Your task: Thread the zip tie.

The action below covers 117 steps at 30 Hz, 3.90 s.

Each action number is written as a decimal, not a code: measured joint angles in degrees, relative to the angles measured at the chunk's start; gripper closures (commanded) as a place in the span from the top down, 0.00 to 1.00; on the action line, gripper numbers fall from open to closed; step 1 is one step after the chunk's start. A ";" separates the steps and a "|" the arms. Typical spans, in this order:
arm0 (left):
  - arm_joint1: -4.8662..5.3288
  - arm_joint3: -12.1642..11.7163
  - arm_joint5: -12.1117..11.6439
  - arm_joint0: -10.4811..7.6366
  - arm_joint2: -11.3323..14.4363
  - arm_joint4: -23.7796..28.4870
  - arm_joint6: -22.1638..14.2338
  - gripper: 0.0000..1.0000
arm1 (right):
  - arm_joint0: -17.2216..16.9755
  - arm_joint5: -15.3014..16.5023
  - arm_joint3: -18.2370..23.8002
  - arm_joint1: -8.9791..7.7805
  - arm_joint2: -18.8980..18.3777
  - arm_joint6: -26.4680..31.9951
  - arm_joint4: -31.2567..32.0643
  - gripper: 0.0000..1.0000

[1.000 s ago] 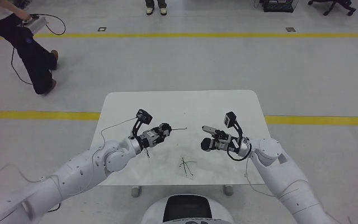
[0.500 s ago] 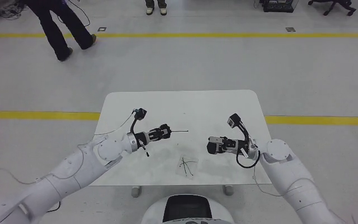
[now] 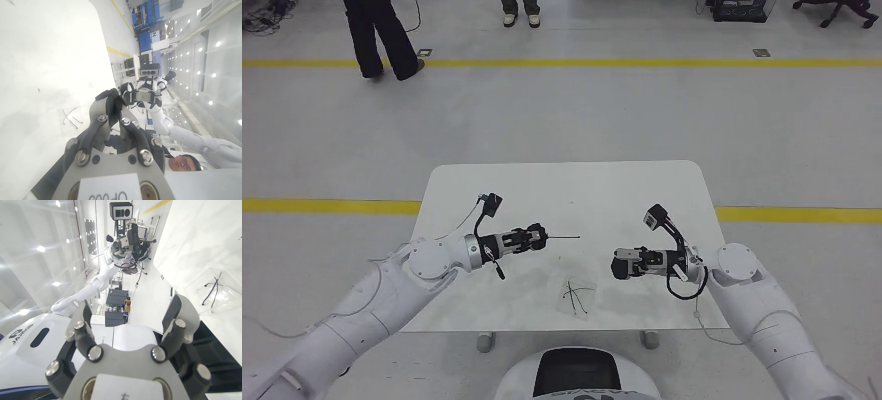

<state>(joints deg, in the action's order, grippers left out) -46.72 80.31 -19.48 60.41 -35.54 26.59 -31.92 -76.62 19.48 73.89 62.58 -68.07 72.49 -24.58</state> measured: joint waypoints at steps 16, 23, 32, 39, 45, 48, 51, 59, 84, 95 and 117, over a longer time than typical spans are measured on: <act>-2.44 -4.60 0.00 0.63 -0.05 16.77 -15.97 0.00 | 5.04 0.01 -6.94 0.76 2.53 6.30 -4.26 1.00; -4.06 -7.73 0.00 -0.16 -0.23 21.13 -20.26 0.00 | 7.61 0.00 -9.28 1.67 5.94 7.15 -6.03 1.00; -4.50 -8.67 0.00 -0.37 -0.81 20.30 -20.47 0.00 | 7.54 0.00 -8.45 1.64 6.55 7.15 -6.01 1.00; -4.91 -7.47 1.38 0.47 -0.24 21.37 -22.79 0.00 | 6.96 -0.02 -8.23 1.74 6.32 6.27 -9.05 1.00; -6.26 -8.23 2.73 0.19 1.11 23.30 -25.97 0.00 | 8.74 0.01 -10.27 1.37 8.62 7.16 -14.66 1.00; -6.98 -9.45 4.31 -0.22 1.44 25.16 -26.36 0.00 | 9.72 0.00 -11.06 1.14 9.69 7.15 -13.44 1.00; -7.64 -10.43 4.89 -0.61 1.62 26.14 -26.69 0.00 | 10.31 0.00 -12.08 1.20 10.05 7.15 -12.41 0.87; -8.85 -12.53 5.71 -1.30 1.67 26.41 -26.69 0.00 | 10.04 0.00 -11.84 1.43 10.16 7.15 -11.98 0.42; -10.50 -14.01 6.59 -0.58 0.06 24.95 -27.88 0.00 | 9.97 0.00 -11.85 1.27 10.56 7.15 -11.70 0.17; -10.96 -14.35 7.07 -0.28 -0.81 24.36 -28.48 0.00 | 10.56 0.00 -12.83 1.50 11.05 7.15 -11.68 0.10; -11.71 -14.37 7.82 0.25 -2.32 22.52 -28.62 1.00 | 10.24 0.00 -12.80 1.79 10.20 7.15 -12.13 0.00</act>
<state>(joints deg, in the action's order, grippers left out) -58.43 65.94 -11.66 60.67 -37.86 49.11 -60.54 -66.38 19.48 61.09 64.37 -57.87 79.64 -36.71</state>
